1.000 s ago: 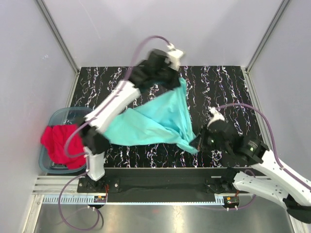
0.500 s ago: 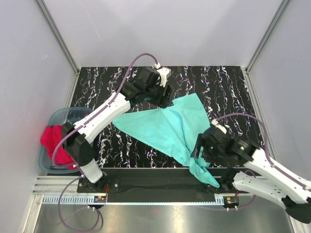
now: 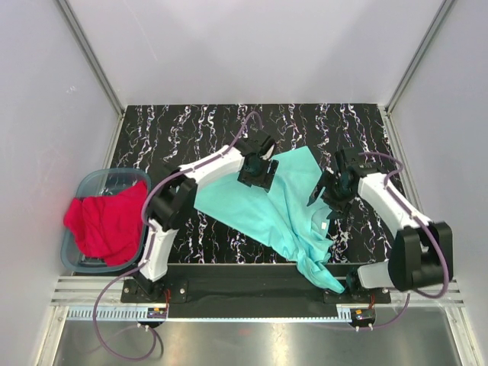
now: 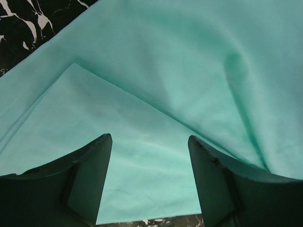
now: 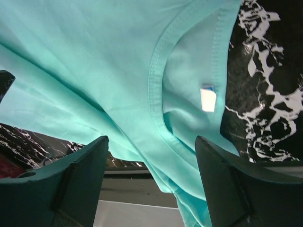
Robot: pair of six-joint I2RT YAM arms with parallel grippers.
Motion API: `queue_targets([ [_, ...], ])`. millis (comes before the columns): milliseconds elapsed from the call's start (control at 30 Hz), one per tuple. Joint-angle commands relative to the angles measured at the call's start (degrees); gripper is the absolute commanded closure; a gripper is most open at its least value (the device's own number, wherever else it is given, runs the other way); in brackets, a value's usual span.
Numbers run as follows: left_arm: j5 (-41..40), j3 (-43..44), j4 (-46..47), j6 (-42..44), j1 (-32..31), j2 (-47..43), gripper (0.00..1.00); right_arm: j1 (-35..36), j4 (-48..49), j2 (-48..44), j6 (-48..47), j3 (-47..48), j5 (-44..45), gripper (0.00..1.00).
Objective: Fold and stack the t-shirts
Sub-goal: Flatten the tshirt out
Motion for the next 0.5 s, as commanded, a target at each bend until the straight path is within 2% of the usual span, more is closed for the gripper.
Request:
queue_targets([
  [0, -2.7, 6.2, -0.8, -0.9, 0.4, 2.2, 0.29, -1.7, 4.9, 4.0, -3.1, 2.2, -6.1, 0.19],
  [67, -4.6, 8.0, -2.6, 0.2, 0.9, 4.7, 0.29, -2.1, 7.0, 7.9, -3.0, 3.2, -7.8, 0.19],
  [200, -4.5, 9.8, -3.2, 1.1, 2.2, 7.7, 0.41, -2.3, 8.2, 13.6, -3.7, 5.0, -7.0, 0.19],
  [233, -4.4, 9.6, -2.9, 1.5, 2.4, 7.7, 0.53, -2.3, 8.4, 14.6, -3.9, 5.7, -6.3, 0.20],
  [300, -4.3, 9.2, -2.8, 1.8, 2.8, 7.3, 0.65, -2.7, 9.0, 17.3, -3.9, 6.3, -5.2, 0.21],
  [333, -4.0, 8.6, -2.8, 2.3, 2.8, 6.8, 0.75, -2.9, 9.8, 18.2, -3.9, 6.5, -5.3, 0.22],
  [400, -3.9, 7.7, -2.1, 3.0, 2.8, 6.2, 0.85, -3.0, 10.5, 20.4, -3.7, 7.5, -5.5, 0.25],
  [433, -3.7, 6.9, -1.9, 3.2, 2.8, 5.7, 1.00, -2.9, 11.1, 21.2, -3.7, 8.1, -5.4, 0.25],
  [467, -3.7, 6.8, -1.8, 3.2, 2.8, 5.7, 1.00, -3.1, 11.3, 22.5, -3.5, 8.4, -5.8, 0.26],
])
